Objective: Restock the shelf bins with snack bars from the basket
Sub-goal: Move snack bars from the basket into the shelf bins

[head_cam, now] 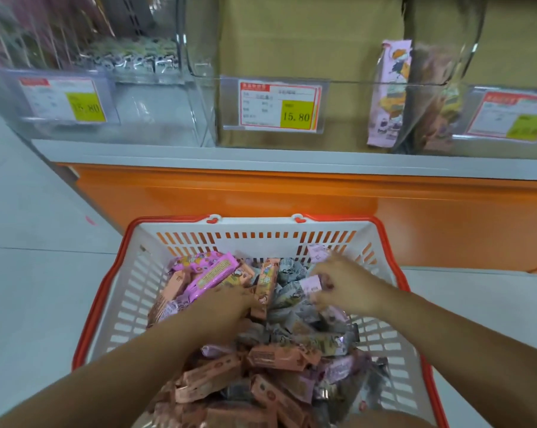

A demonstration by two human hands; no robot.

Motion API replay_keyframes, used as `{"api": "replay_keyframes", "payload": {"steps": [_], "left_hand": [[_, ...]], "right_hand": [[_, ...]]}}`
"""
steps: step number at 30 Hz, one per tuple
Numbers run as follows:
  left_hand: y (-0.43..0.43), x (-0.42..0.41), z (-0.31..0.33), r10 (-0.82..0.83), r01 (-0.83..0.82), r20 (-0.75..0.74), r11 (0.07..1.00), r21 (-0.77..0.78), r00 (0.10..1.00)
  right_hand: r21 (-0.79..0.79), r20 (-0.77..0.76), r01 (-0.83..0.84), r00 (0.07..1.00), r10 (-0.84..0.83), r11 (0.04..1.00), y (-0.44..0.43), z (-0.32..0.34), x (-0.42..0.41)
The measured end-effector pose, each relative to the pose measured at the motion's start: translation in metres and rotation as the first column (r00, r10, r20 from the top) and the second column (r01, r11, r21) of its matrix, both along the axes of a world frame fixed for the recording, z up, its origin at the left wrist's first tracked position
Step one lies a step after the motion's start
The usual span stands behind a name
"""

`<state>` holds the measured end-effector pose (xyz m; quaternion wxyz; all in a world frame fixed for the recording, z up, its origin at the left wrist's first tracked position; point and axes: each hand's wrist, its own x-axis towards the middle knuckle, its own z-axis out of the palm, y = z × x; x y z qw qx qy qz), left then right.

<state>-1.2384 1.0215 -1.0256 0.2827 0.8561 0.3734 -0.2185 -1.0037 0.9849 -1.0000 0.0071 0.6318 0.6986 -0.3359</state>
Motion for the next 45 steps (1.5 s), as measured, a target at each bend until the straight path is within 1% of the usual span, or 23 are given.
{"api": "replay_keyframes", "payload": {"steps": [2,4,7,10,12,14,15,17,20,21,22,23,25,30,32,34,35,37,39,40,41,43,45], "left_hand": [[0.01,-0.003,0.024,0.072,-0.071,0.009,0.992,-0.101,0.997],[0.017,-0.004,0.055,0.121,-0.118,0.032,0.988,-0.103,0.992],[0.018,0.005,0.107,0.26,-0.231,0.178,0.958,-0.168,0.949],[0.005,0.02,0.154,0.355,-0.281,0.332,0.926,-0.25,0.874],[-0.006,0.03,0.178,0.428,-0.312,0.413,0.895,-0.32,0.804],[-0.017,0.041,0.197,0.54,-0.352,0.496,0.834,-0.426,0.68],[-0.022,0.046,0.204,0.601,-0.375,0.537,0.795,-0.476,0.592],[-0.029,0.057,0.213,0.73,-0.416,0.591,0.683,-0.601,0.343],[-0.035,0.069,0.22,0.832,-0.343,0.55,0.498,-0.796,-0.067],[-0.037,0.072,0.223,0.847,-0.286,0.509,0.456,-0.843,-0.151],[-0.039,0.075,0.227,0.858,-0.241,0.482,0.437,-0.867,-0.178],[-0.042,0.078,0.23,0.859,-0.226,0.487,0.449,-0.865,-0.159],[-0.045,0.084,0.235,0.834,-0.246,0.54,0.503,-0.828,-0.113],[-0.03,0.086,0.245,0.794,-0.284,0.582,0.525,-0.802,-0.177],[-0.018,0.088,0.25,0.77,-0.314,0.611,0.544,-0.779,-0.184],[-0.007,0.093,0.257,0.73,-0.335,0.666,0.595,-0.731,-0.156],[-0.001,0.097,0.261,0.701,-0.353,0.703,0.632,-0.691,-0.121],[0.015,0.105,0.267,0.636,-0.407,0.77,0.691,-0.597,-0.049],[0.036,0.114,0.272,0.58,-0.491,0.815,0.713,-0.5,0.013],[0.048,0.119,0.273,0.547,-0.55,0.835,0.717,-0.428,0.063],[0.06,0.124,0.274,0.517,-0.605,0.847,0.716,-0.348,0.125],[0.081,0.136,0.273,0.497,-0.672,0.831,0.707,-0.22,0.251],[0.099,0.148,0.267,0.525,-0.69,0.772,0.705,-0.161,0.357]], "right_hand": [[0.04,-0.099,0.101,0.99,-0.096,0.994,0.004,0.026,0.002],[0.075,-0.223,0.218,0.955,-0.197,0.973,0.003,0.051,0.006],[0.12,-0.388,0.34,0.881,-0.271,0.933,-0.003,0.087,0.008],[0.113,-0.589,0.486,0.735,-0.335,0.867,-0.012,0.121,0.008],[0.087,-0.712,0.596,0.598,-0.368,0.798,-0.019,0.14,0.008],[0.073,-0.799,0.683,0.475,-0.367,0.726,-0.028,0.16,0.008],[0.068,-0.831,0.715,0.426,-0.356,0.695,-0.033,0.17,0.007],[0.03,-0.891,0.768,0.31,-0.331,0.639,-0.043,0.186,0.005],[-0.098,-0.955,0.814,0.086,-0.285,0.572,-0.053,0.204,-0.003],[-0.132,-0.962,0.82,0.03,-0.273,0.556,-0.055,0.207,-0.007],[-0.142,-0.965,0.826,0.008,-0.264,0.545,-0.056,0.209,-0.012],[-0.127,-0.965,0.833,0.022,-0.261,0.539,-0.056,0.209,-0.018],[-0.06,-0.958,0.848,0.1,-0.27,0.527,-0.052,0.207,-0.03],[0.045,-0.947,0.86,0.199,-0.252,0.509,-0.032,0.212,-0.043],[0.096,-0.942,0.834,0.253,-0.223,0.543,-0.024,0.217,-0.037],[0.176,-0.925,0.798,0.335,-0.181,0.576,-0.016,0.219,-0.028],[0.224,-0.917,0.797,0.368,-0.156,0.561,-0.013,0.217,-0.023],[0.327,-0.888,0.836,0.432,-0.16,0.441,-0.004,0.208,-0.01],[0.455,-0.801,0.847,0.524,-0.291,0.274,0.006,0.196,0.006],[0.529,-0.724,0.819,0.572,-0.386,0.222,0.009,0.189,0.014],[0.6,-0.629,0.772,0.618,-0.472,0.209,0.012,0.182,0.02],[0.713,-0.433,0.648,0.706,-0.56,0.266,0.015,0.169,0.026],[0.746,-0.355,0.589,0.746,-0.563,0.311,0.016,0.159,0.025]]}}
